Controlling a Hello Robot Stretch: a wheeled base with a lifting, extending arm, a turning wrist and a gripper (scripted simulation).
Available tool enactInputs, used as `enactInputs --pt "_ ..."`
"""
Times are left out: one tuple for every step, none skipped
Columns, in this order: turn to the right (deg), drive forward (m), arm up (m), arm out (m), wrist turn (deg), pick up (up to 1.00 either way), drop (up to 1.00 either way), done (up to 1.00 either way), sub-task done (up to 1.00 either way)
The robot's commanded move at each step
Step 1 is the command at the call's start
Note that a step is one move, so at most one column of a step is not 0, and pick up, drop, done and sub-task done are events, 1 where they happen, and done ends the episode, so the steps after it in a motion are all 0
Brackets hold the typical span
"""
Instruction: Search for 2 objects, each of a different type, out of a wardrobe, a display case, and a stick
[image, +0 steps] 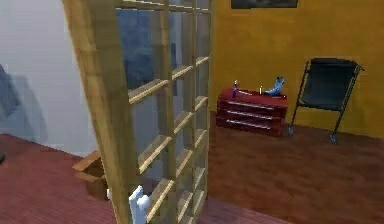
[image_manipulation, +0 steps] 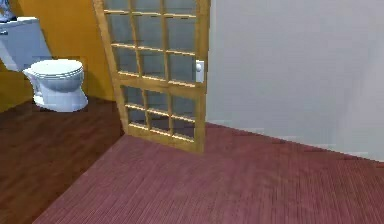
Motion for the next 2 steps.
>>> enactInputs --pt "45.0 0.00 0.00 0.00 0.0 0.00 0.00 0.00 0.00" --pt "27.0 0.00 0.00 0.00 0.0 0.00 0.00 0.00 0.00"
